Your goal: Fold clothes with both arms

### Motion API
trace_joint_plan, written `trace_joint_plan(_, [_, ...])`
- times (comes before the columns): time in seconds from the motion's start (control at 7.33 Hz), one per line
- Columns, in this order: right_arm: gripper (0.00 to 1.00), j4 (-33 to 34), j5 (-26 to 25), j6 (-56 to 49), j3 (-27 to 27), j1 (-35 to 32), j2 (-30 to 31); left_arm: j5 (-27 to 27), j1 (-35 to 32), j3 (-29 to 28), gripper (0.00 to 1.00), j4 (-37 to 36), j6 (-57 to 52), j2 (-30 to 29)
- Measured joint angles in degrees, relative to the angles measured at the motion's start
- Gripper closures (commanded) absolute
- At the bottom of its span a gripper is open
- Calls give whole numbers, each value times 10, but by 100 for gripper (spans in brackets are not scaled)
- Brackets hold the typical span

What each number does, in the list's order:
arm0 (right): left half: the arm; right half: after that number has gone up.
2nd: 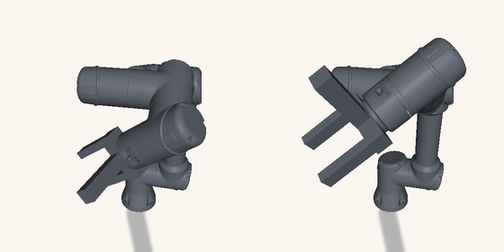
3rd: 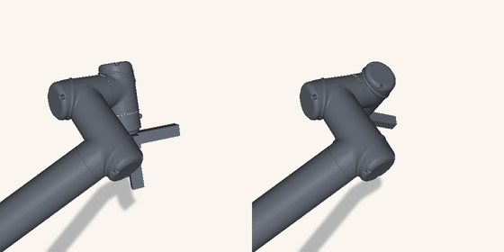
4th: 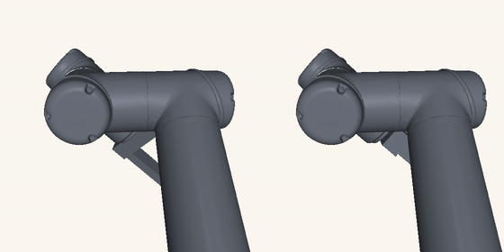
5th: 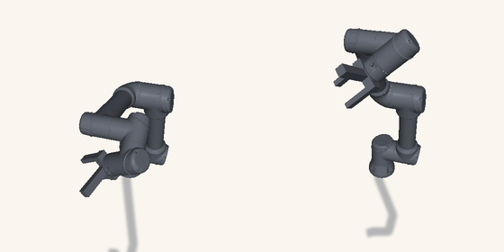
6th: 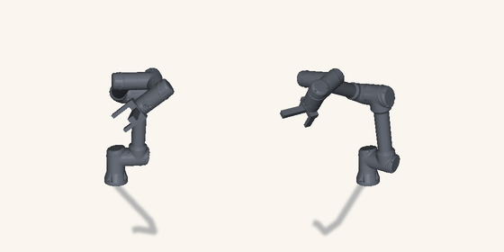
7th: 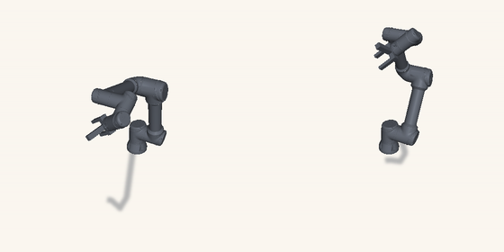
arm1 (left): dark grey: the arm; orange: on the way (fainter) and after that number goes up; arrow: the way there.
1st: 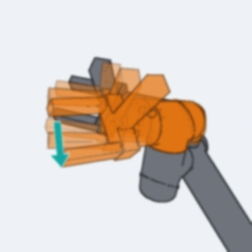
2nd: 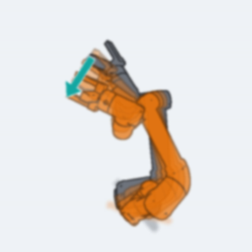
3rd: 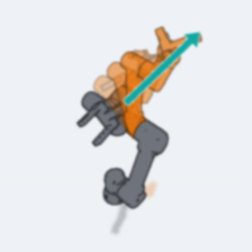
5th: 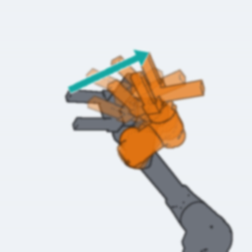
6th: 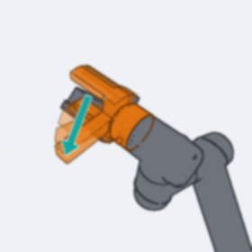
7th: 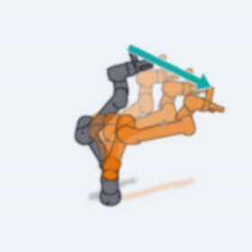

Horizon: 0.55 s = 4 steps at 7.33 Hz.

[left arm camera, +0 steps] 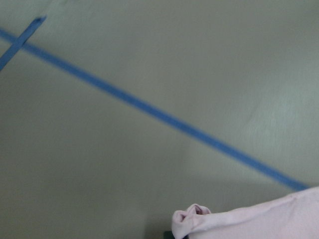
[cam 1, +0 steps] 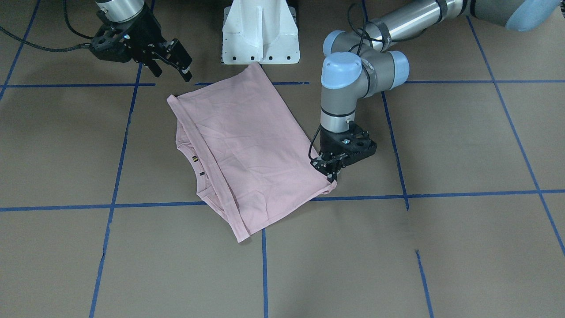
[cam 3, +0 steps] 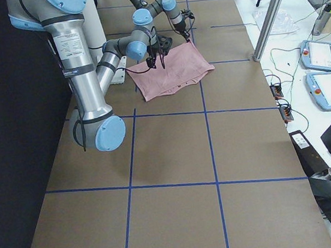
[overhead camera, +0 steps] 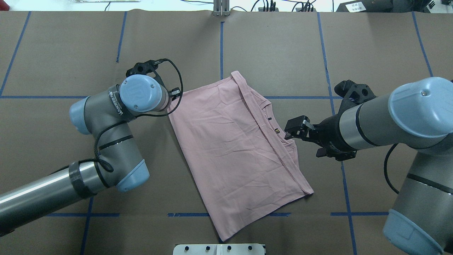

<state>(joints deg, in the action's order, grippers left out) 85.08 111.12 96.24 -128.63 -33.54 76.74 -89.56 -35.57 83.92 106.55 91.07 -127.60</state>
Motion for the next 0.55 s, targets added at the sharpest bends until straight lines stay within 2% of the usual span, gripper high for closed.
trace_joint_plan(0.55, [0, 0, 0, 0, 0, -8, 0, 16, -43, -194, 100, 163, -56, -106])
